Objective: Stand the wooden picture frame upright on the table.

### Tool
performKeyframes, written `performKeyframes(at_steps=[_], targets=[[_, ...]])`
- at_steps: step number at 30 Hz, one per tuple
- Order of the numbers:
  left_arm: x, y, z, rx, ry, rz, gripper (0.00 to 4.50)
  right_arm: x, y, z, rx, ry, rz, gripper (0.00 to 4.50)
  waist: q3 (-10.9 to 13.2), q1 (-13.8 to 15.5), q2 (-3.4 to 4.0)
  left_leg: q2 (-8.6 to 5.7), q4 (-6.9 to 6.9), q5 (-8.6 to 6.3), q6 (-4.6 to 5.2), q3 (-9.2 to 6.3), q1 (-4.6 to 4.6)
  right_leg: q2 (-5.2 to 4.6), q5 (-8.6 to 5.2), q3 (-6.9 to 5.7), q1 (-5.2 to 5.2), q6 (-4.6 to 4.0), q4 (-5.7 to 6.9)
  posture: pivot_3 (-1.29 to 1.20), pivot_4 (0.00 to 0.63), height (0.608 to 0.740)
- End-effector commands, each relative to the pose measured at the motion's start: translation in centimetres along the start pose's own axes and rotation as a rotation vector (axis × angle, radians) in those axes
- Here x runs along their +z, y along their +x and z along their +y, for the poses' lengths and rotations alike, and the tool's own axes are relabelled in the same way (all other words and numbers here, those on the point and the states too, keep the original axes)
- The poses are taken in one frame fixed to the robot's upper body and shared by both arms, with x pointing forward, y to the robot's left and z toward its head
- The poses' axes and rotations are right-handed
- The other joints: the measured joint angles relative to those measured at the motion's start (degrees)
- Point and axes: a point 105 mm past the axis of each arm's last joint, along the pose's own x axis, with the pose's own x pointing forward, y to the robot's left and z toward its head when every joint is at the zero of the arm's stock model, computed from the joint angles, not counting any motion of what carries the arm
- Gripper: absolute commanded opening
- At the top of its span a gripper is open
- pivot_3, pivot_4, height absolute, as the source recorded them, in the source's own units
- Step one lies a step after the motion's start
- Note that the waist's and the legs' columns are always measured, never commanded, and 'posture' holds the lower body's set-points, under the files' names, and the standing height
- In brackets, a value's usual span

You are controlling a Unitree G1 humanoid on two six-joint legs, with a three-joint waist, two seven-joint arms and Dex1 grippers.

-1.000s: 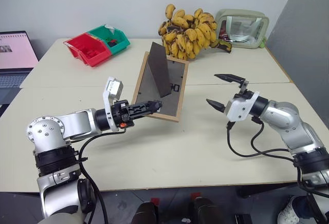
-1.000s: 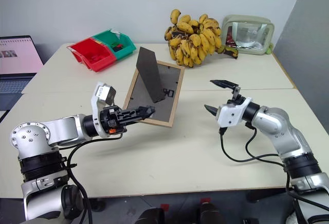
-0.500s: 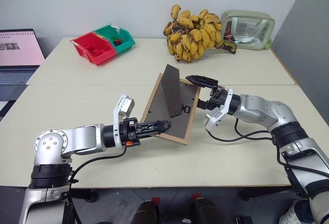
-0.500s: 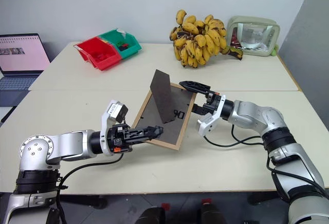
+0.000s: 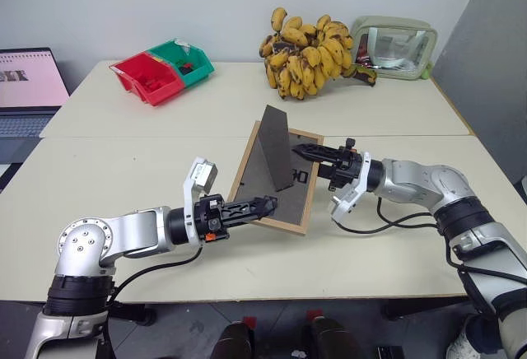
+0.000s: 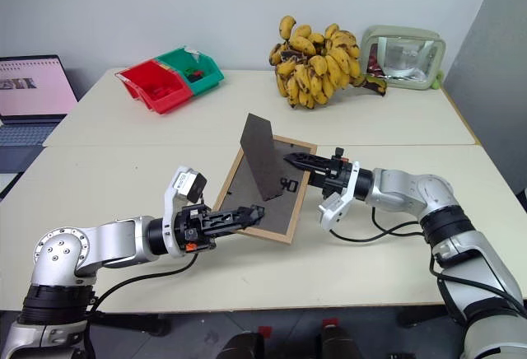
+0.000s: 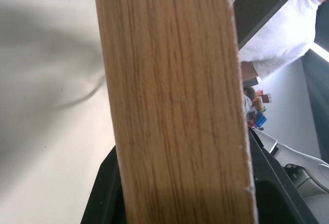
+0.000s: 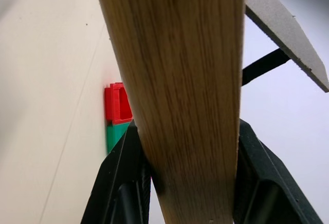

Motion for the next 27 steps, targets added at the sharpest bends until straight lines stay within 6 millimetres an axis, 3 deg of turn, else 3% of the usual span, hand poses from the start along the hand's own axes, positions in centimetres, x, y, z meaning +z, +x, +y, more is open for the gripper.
performKeyframes(at_steps=[1,2,4,9,13,16,18,21,23,25,27], targets=[[-0.1,0.1,-1.2,-0.027,0.054,0.024,1.76,0.1,0.2,-2.8,-0.128,-0.022,-0.016,1.45,0.0,0.0,0.00,0.00,0.01,0.00,0.01,-0.01,0.01,0.00,0.00,-0.01,0.00,0.00,0.01,0.00,0.150,0.740],[-0.3,0.1,-1.4,-0.028,0.060,0.034,2.11,0.0,0.1,-2.9,-0.132,-0.016,-0.009,1.45,0.0,0.0,0.00,0.00,0.02,0.00,0.00,-0.01,0.01,0.01,0.00,-0.01,0.00,0.00,0.03,0.00,0.150,0.740],[0.2,-0.2,-1.8,-0.032,0.082,0.026,2.36,-0.8,0.0,-3.0,-0.156,0.013,0.035,1.39,0.0,0.0,0.00,0.00,0.02,0.00,0.01,-0.02,0.00,0.01,0.00,-0.01,0.00,0.00,0.04,0.00,0.150,0.740],[4.6,-2.6,-3.4,0.032,0.203,-0.129,3.42,-2.8,-1.2,-2.4,-0.136,0.061,0.129,1.31,0.0,0.0,0.00,0.00,0.07,-0.06,0.14,-0.01,0.02,0.02,-0.01,-0.01,0.00,-0.01,0.15,0.00,0.150,0.740],[6.2,-4.2,-5.3,0.096,0.337,-0.232,4.29,-4.6,-2.3,-1.6,-0.136,0.179,0.227,1.30,0.0,-0.2,-0.01,0.01,0.09,-0.07,0.16,0.01,0.03,0.01,-0.01,0.00,0.00,-0.03,0.15,0.00,0.150,0.740],[5.4,-5.7,-4.7,0.327,0.518,-0.209,4.50,-6.5,-1.5,-1.6,-0.224,0.444,0.313,1.30,0.0,-1.2,-0.10,0.09,0.07,-0.07,0.17,0.01,0.02,-0.02,-0.01,0.02,0.00,-0.04,0.13,0.00,0.150,0.740],[4.3,-5.7,-3.2,0.513,0.686,-0.167,4.50,-7.6,0.8,-1.2,-0.246,0.725,0.332,1.30,0.0,-2.0,-0.08,0.20,0.00,-0.08,0.18,0.04,0.11,-0.08,-0.01,0.06,0.02,-0.06,0.14,0.00,0.150,0.740],[3.8,-5.2,-2.1,0.649,0.870,-0.201,4.50,-7.0,4.3,-0.6,-0.213,1.156,0.209,1.30,0.0,-2.7,-0.07,0.28,-0.09,-0.07,0.17,0.07,0.35,-0.08,-0.03,0.10,0.15,-0.11,0.25,0.00,0.150,0.740],[3.3,-5.2,-1.1,0.699,0.930,-0.190,4.50,-6.8,5.1,0.0,-0.171,1.304,0.177,1.30,0.0,-2.4,-0.07,0.33,-0.08,-0.07,0.17,-0.01,0.36,0.02,-0.05,-0.01,0.15,-0.20,0.29,0.00,0.150,0.740],[3.2,-5.8,0.6,0.798,0.984,-0.243,4.50,-5.6,6.4,2.6,-0.045,1.606,0.141,1.30,0.0,-1.9,-0.01,0.23,-0.10,-0.08,0.17,-0.07,0.35,0.06,-0.10,-0.10,0.15,-0.28,0.30,0.00,0.150,0.740],[3.0,-6.1,1.3,0.839,1.013,-0.277,4.50,-4.4,6.9,4.4,0.021,1.790,0.121,1.30,0.0,-1.0,-0.03,0.16,-0.11,-0.08,0.17,-0.04,0.36,0.12,-0.11,-0.09,0.16,-0.30,0.29,0.00,0.150,0.740]])
